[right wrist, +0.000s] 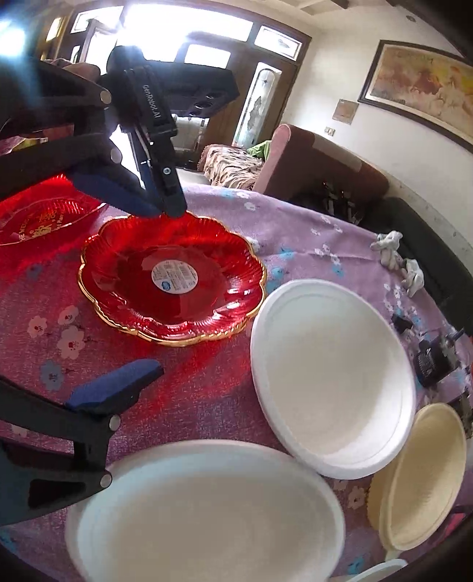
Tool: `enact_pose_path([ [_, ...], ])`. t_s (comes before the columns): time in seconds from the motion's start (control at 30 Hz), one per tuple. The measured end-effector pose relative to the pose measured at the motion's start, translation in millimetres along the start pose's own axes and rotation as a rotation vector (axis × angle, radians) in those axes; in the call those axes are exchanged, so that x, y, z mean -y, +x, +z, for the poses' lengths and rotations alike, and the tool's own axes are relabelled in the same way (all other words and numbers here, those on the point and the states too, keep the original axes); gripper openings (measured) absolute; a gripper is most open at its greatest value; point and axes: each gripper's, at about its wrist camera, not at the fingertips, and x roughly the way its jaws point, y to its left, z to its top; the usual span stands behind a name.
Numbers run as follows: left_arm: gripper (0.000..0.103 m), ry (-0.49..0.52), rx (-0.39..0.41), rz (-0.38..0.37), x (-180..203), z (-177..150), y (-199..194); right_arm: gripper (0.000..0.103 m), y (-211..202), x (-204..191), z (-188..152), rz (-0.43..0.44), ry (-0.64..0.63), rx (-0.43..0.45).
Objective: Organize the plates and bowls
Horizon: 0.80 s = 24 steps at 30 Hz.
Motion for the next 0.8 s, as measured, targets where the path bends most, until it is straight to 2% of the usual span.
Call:
enact_pose_path([
  [0.07, 0.067, -0.011, -0.004, -0.006, -3.8, -0.1, 0.8, 0.083, 1.9, 0.7, 0.5, -0.005, 0.005, 0.003],
  [0.13, 0.06, -0.016, -0.002, -0.002, -6.5, -0.9, 0.7, 0.08, 4.6, 1.0, 1.6, -0.006, 0.008, 0.006],
  [0.47, 0.051, -0.015, 0.0, 0.018, -9.1, -3.1, -1.3, 0.069, 14.9, -3.1, 4.4, -0.04, 0.005, 0.003],
  [0.63, 0.039, -0.026, 0.0, 0.035, -12.8, -3.3, -2.3, 0.06, 15.3, -1.2, 6.2, -0.063, 0.008, 0.003],
  [0.73, 0.035, -0.036, 0.004, 0.038, -17.6, -3.3, -3.5, 0.055, 16.8, -0.9, 7.9, -0.072, 0.007, 0.0],
  [0.8, 0.031, -0.046, 0.01, 0.052, -20.4, -3.3, -4.6, 0.049, 17.7, -1.1, 7.9, -0.082, 0.002, 0.002],
])
